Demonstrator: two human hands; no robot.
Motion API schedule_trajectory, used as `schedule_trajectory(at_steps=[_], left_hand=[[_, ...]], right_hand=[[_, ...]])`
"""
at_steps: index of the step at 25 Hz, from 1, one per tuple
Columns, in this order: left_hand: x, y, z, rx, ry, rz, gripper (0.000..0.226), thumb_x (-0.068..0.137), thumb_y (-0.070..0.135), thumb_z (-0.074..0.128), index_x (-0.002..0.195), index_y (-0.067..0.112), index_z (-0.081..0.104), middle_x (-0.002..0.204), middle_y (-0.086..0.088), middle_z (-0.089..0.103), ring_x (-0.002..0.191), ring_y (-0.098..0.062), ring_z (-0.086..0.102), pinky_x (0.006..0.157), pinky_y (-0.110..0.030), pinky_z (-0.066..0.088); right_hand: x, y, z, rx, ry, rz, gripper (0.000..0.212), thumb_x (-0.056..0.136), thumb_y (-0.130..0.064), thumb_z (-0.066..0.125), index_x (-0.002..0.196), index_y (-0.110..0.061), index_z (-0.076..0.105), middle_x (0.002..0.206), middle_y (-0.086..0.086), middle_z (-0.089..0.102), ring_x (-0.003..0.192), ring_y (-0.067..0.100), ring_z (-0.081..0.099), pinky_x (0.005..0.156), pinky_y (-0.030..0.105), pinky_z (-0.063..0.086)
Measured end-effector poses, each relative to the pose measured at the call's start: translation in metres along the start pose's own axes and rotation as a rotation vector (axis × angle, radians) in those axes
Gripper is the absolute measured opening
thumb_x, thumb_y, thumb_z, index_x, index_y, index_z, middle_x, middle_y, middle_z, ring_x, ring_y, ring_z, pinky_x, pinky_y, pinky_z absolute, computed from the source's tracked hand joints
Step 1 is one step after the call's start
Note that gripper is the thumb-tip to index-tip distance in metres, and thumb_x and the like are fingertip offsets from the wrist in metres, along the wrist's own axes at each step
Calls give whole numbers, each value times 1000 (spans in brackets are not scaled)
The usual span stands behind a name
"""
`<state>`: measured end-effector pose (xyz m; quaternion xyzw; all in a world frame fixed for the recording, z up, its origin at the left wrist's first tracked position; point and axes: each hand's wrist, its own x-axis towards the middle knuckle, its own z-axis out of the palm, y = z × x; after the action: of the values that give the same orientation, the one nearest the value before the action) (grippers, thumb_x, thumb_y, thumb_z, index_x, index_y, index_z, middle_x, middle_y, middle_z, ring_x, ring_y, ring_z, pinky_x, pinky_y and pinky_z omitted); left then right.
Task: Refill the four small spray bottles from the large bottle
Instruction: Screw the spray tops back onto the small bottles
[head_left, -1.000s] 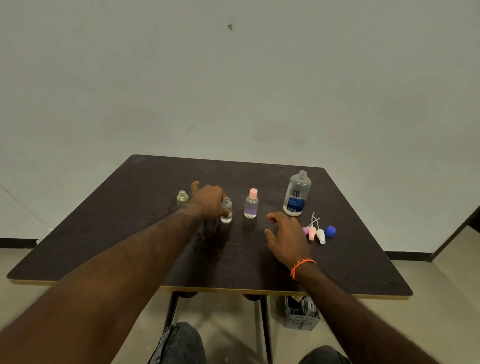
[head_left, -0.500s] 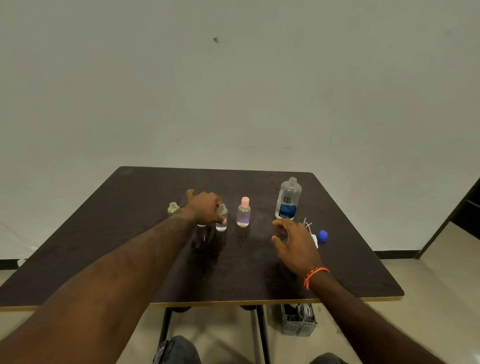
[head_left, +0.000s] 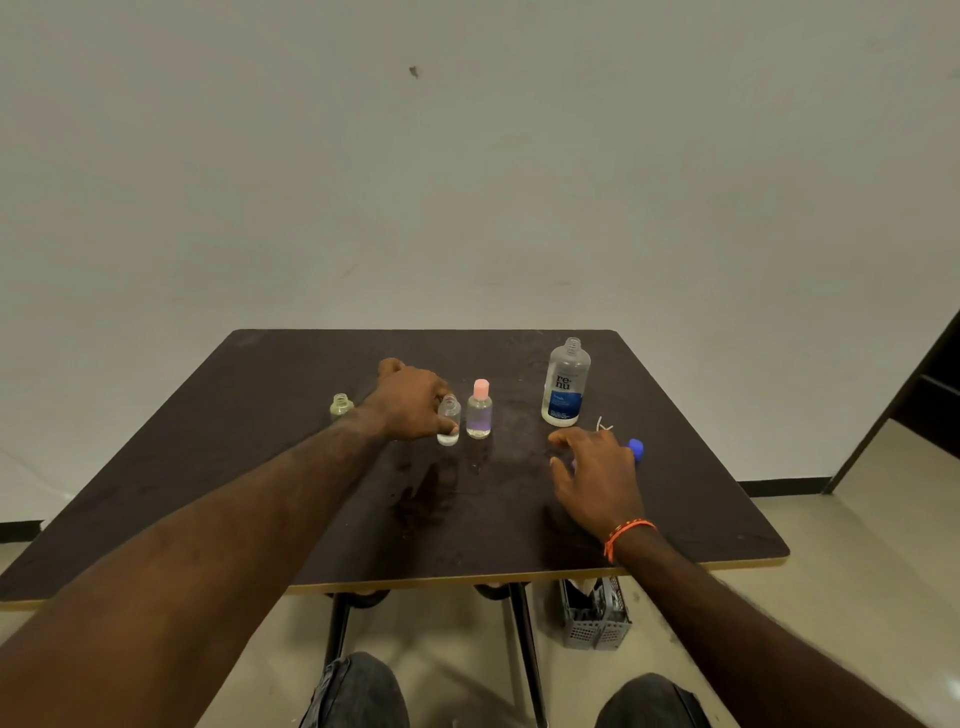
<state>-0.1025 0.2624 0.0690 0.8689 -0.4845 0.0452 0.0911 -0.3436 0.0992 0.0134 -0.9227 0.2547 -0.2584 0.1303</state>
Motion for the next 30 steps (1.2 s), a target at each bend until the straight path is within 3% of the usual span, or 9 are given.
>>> schedule_trajectory(at_steps=[3, 7, 9, 15, 21, 23, 26, 28, 30], left_hand=[[-13, 15, -3, 7, -9, 13, 34, 80, 61, 71, 86, 28, 72, 79, 11, 68, 82, -11, 61, 85, -39, 24], [-31, 33, 9, -30, -70, -3, 38, 80, 57, 74, 65, 26, 57, 68, 13, 60, 74, -10, 56, 87, -41, 28], [-36, 37, 17, -101, -98, -17, 40, 80, 56, 76, 64, 26, 57, 65, 12, 59, 71, -8, 54, 90, -43, 32], [-54, 40, 33, -317, -51, -84, 30, 79, 58, 80, 90, 31, 74, 83, 17, 69, 90, -8, 62, 95, -40, 30], [-70, 41, 48, -487, 36, -129, 38, 83, 50, 81, 114, 28, 78, 108, 11, 78, 102, -7, 66, 86, -27, 25], [-75, 43, 53, -521, 71, -142, 40, 84, 49, 81, 119, 29, 77, 110, 11, 78, 105, -7, 66, 87, -26, 25], [-77, 43, 62, -531, 129, -146, 44, 84, 53, 79, 123, 34, 74, 110, 14, 78, 108, -6, 65, 103, -35, 25], [-77, 43, 64, -524, 147, -151, 46, 85, 53, 78, 127, 35, 72, 113, 14, 77, 111, -7, 64, 102, -34, 21], [-78, 45, 65, -511, 153, -154, 49, 86, 53, 77, 130, 35, 70, 115, 13, 76, 113, -8, 63, 102, -35, 21]], right_hand=[[-6, 6, -5, -43, 65, 7, 21, 91, -26, 62, 111, -27, 69, 104, -7, 72, 98, 14, 60, 89, 39, 51], [2, 26, -18, -148, 20, 114, 21, 91, -25, 61, 110, -28, 69, 109, -3, 71, 104, 21, 57, 89, 43, 46], [10, 33, -24, -207, -65, 110, 24, 93, -26, 60, 116, -28, 68, 120, -2, 69, 111, 24, 54, 93, 44, 45], [33, 33, -17, -388, -405, -93, 41, 94, -20, 56, 133, -34, 59, 136, -5, 59, 133, 25, 36, 105, 47, 35], [36, 25, -9, -463, -347, -240, 32, 96, -22, 60, 125, -33, 64, 130, -1, 59, 126, 25, 41, 104, 42, 32], [39, 20, -10, -352, -177, -329, 27, 94, -24, 65, 120, -30, 66, 126, 1, 65, 123, 25, 49, 101, 43, 36], [44, -10, -16, 88, 138, -305, 25, 90, -19, 70, 115, -21, 70, 113, 1, 70, 105, 17, 62, 90, 34, 48], [42, -42, -24, 379, 202, -190, 25, 90, -22, 72, 115, -21, 69, 106, -7, 71, 94, 4, 63, 84, 19, 51], [38, -68, -31, 587, 184, -100, 26, 87, -26, 76, 112, -21, 70, 100, -10, 71, 88, 3, 66, 78, 13, 53]])
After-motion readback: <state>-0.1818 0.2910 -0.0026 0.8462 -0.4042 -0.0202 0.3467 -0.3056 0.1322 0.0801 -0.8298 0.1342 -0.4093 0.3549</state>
